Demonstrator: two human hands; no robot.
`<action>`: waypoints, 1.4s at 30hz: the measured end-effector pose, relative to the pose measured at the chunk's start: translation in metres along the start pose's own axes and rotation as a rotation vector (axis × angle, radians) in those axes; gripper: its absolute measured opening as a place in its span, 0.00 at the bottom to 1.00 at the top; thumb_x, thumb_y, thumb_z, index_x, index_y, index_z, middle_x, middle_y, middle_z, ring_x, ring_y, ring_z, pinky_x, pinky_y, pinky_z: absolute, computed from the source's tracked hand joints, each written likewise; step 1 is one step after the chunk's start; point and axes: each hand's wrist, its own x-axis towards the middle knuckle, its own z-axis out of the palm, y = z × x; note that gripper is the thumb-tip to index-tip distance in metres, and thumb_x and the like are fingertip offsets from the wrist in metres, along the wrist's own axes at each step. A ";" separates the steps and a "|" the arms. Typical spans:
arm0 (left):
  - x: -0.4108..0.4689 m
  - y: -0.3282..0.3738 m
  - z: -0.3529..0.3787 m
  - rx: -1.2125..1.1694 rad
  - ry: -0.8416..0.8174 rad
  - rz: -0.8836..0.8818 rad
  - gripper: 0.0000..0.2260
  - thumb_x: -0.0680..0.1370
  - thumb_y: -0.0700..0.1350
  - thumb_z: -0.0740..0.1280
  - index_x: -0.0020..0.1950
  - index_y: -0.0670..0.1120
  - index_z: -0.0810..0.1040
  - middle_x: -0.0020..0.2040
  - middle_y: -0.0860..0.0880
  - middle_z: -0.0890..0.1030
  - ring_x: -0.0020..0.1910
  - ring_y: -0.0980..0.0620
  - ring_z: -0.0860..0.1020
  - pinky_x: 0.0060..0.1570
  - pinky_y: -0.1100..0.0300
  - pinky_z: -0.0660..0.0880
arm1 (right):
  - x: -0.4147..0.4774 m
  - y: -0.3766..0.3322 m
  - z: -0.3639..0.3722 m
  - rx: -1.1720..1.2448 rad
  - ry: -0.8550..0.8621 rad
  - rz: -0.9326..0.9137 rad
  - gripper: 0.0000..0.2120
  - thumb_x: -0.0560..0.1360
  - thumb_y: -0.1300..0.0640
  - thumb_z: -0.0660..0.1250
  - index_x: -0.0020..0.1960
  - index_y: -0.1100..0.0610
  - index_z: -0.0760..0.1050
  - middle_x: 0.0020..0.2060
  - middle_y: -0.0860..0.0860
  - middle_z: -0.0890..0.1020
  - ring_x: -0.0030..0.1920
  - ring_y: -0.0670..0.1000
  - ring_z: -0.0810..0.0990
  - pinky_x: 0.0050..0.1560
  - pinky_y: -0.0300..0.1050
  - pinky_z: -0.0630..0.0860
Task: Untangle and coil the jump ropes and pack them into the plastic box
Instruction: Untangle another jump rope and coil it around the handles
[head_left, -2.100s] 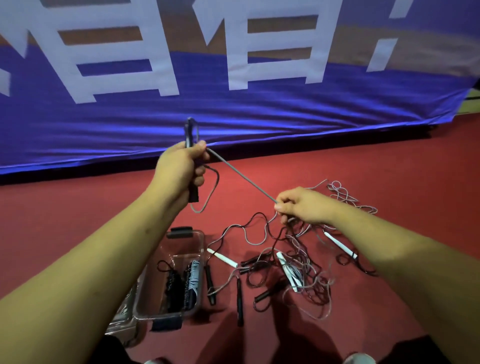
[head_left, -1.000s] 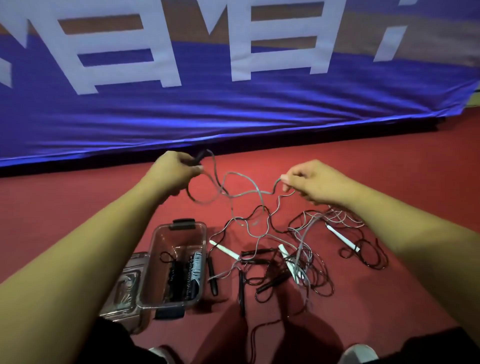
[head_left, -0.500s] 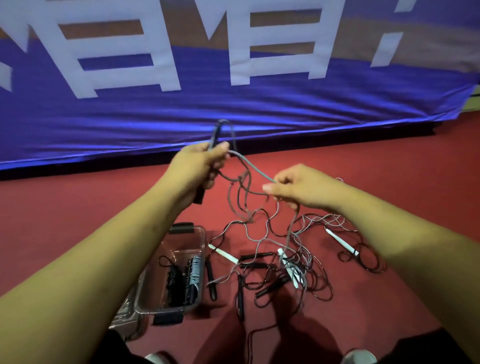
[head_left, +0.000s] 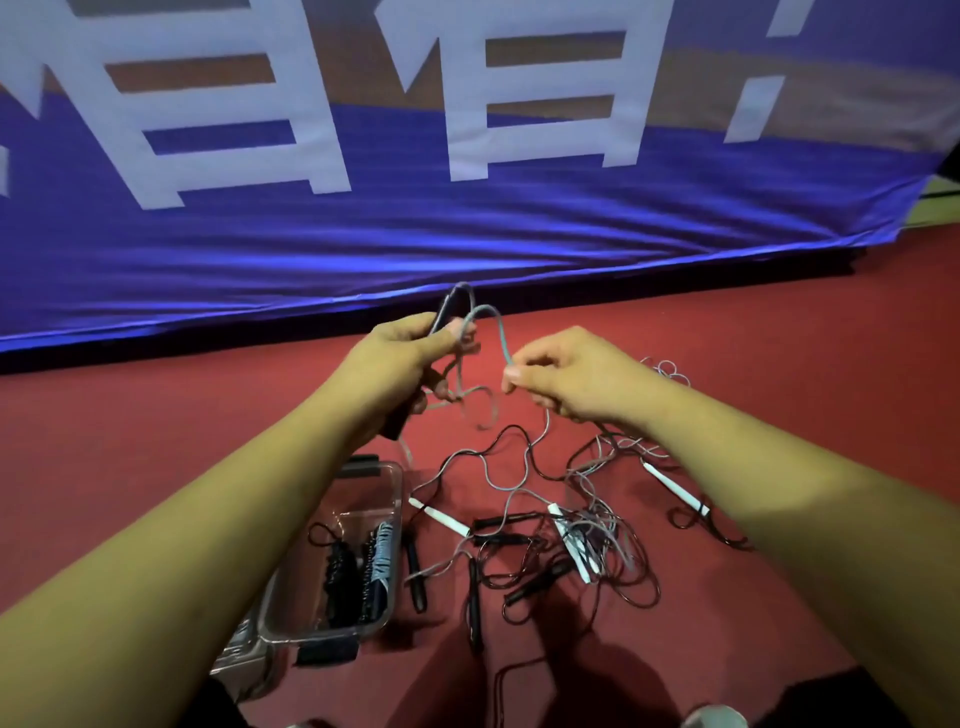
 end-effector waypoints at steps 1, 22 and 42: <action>-0.001 0.003 0.004 -0.092 0.014 -0.023 0.09 0.81 0.50 0.65 0.49 0.47 0.81 0.42 0.46 0.83 0.26 0.50 0.70 0.23 0.66 0.61 | 0.002 -0.003 -0.001 -0.018 0.018 -0.022 0.09 0.78 0.59 0.66 0.45 0.62 0.82 0.22 0.47 0.71 0.20 0.42 0.65 0.23 0.32 0.62; 0.012 -0.001 -0.043 -0.375 0.304 -0.063 0.10 0.82 0.40 0.63 0.40 0.46 0.71 0.29 0.50 0.70 0.19 0.59 0.62 0.19 0.70 0.58 | -0.011 0.063 -0.031 0.005 -0.092 0.225 0.08 0.77 0.61 0.68 0.40 0.62 0.74 0.28 0.55 0.78 0.28 0.48 0.78 0.30 0.37 0.72; 0.002 0.018 -0.022 -0.430 0.158 0.065 0.12 0.83 0.43 0.61 0.39 0.49 0.67 0.28 0.53 0.66 0.22 0.58 0.61 0.20 0.68 0.55 | -0.015 0.038 -0.018 -0.163 -0.176 0.194 0.16 0.78 0.54 0.67 0.34 0.57 0.69 0.27 0.56 0.74 0.23 0.46 0.73 0.28 0.37 0.67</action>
